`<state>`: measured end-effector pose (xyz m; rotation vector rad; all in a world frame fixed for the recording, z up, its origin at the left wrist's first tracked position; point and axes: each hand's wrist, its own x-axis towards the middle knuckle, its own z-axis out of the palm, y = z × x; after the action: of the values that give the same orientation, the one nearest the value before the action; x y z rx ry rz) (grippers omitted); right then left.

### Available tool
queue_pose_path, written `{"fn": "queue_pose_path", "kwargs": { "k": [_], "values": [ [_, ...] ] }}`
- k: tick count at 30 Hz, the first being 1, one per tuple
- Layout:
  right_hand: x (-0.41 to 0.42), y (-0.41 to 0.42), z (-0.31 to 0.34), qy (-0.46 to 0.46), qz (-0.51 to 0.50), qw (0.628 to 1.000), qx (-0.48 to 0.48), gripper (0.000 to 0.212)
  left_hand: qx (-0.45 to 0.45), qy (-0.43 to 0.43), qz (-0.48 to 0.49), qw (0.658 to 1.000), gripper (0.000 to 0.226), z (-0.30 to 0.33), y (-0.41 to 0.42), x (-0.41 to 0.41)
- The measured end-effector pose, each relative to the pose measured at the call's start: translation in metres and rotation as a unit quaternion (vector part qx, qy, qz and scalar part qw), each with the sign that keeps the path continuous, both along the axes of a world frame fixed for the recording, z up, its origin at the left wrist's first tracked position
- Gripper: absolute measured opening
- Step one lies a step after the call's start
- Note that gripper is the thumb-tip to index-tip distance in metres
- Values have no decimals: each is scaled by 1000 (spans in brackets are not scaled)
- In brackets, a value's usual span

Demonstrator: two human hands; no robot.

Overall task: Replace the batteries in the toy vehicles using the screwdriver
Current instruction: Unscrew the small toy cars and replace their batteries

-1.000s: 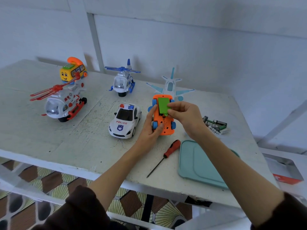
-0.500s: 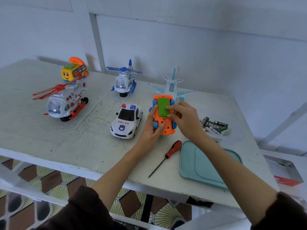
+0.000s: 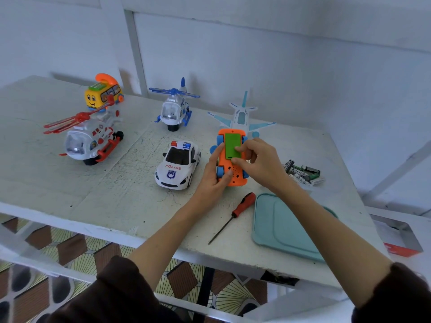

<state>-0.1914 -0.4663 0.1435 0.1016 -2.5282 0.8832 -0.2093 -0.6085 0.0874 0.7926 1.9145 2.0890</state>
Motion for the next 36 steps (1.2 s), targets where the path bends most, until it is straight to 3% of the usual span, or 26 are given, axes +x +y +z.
{"fn": "queue_pose_path", "kwargs": {
  "k": [5,36],
  "values": [
    [-1,0,-3,-8,3,999,43,21,-11,9,2,1000,55,-2,0,-3],
    [2,2,13,-66,-13,993,99,7,-33,39,14,999,57,-8,1,-1]
  ]
}}
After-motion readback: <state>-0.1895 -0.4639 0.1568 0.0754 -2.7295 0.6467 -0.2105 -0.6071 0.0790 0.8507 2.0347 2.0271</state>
